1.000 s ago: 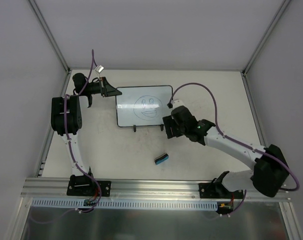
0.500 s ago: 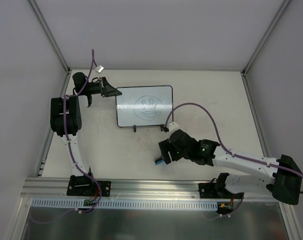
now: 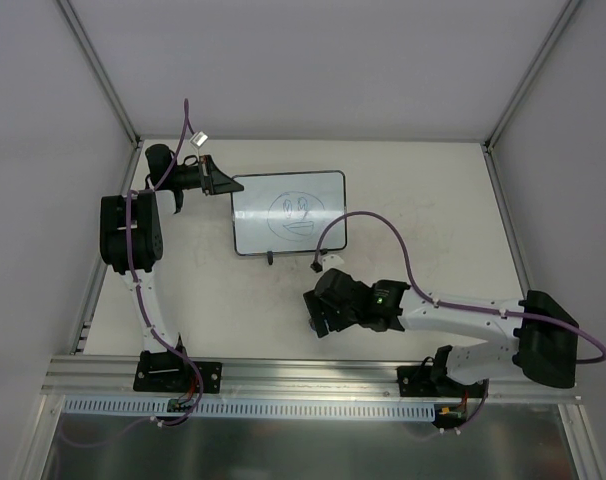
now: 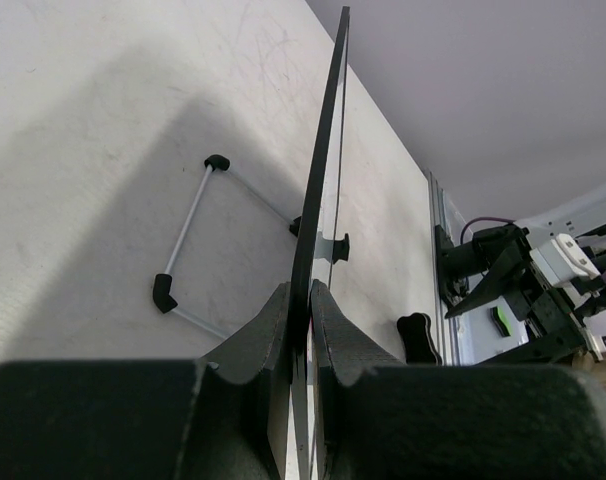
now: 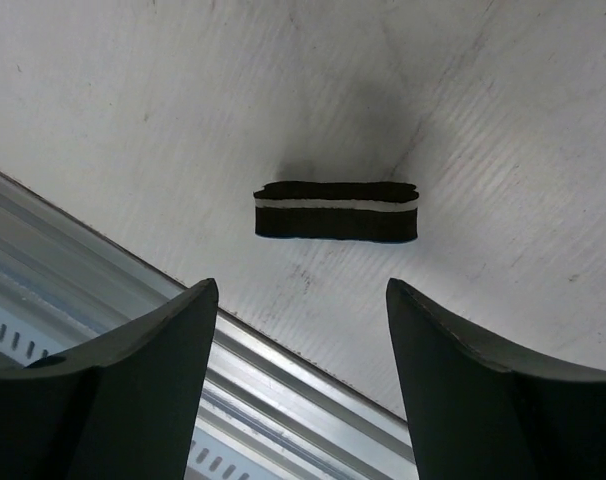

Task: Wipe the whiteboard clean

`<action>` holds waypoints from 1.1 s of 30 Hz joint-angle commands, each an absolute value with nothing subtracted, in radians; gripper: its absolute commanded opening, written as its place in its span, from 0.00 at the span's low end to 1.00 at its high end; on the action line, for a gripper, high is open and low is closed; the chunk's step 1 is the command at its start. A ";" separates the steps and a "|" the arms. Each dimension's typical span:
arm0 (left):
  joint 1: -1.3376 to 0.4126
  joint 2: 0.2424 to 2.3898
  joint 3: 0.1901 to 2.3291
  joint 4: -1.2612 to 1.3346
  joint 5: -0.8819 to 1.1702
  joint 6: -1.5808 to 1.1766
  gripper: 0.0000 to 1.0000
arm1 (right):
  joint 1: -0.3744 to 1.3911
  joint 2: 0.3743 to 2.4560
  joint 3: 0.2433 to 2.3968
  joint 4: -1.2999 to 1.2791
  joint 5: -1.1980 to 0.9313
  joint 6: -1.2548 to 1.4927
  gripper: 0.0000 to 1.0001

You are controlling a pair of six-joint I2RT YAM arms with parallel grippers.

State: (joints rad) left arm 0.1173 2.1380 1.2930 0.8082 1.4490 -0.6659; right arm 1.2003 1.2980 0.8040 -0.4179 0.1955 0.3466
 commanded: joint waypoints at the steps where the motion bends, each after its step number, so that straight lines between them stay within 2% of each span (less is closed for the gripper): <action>1: 0.103 2.085 1.290 0.821 1.443 -0.581 0.00 | 1.201 1.232 0.778 -0.381 0.193 0.518 0.70; 7: 0.103 2.085 1.293 0.813 1.442 -0.575 0.00 | 1.197 1.198 0.741 -0.364 0.199 0.664 0.71; 14: 0.103 2.079 1.290 0.798 1.439 -0.563 0.00 | 1.197 1.261 0.698 -0.324 0.198 0.810 0.71; 25: 0.103 2.074 1.292 0.785 1.439 -0.549 0.00 | 1.186 1.190 0.641 -0.314 0.431 1.038 0.55; 26: 0.103 2.074 1.290 0.785 1.439 -0.548 0.00 | 1.187 1.187 0.643 -0.313 0.451 1.067 0.56; 28: 0.101 2.074 1.292 0.784 1.439 -0.546 0.00 | 1.187 1.187 0.655 -0.314 0.457 1.074 0.66; 29: 0.103 2.072 1.292 0.784 1.439 -0.546 0.00 | 1.187 1.190 0.663 -0.324 0.462 1.078 0.87; 30: 0.101 2.072 1.290 0.782 1.439 -0.545 0.00 | 1.187 1.192 0.669 -0.334 0.465 1.103 0.97; 33: 0.101 2.072 1.290 0.781 1.439 -0.543 0.00 | 1.190 1.203 0.690 -0.385 0.479 1.164 0.99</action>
State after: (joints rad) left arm 0.1169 2.1254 1.2930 0.7563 1.4464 -0.6258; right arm 1.1885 1.2098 0.6464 -0.3351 0.3950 1.0534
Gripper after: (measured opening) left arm 0.084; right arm 0.984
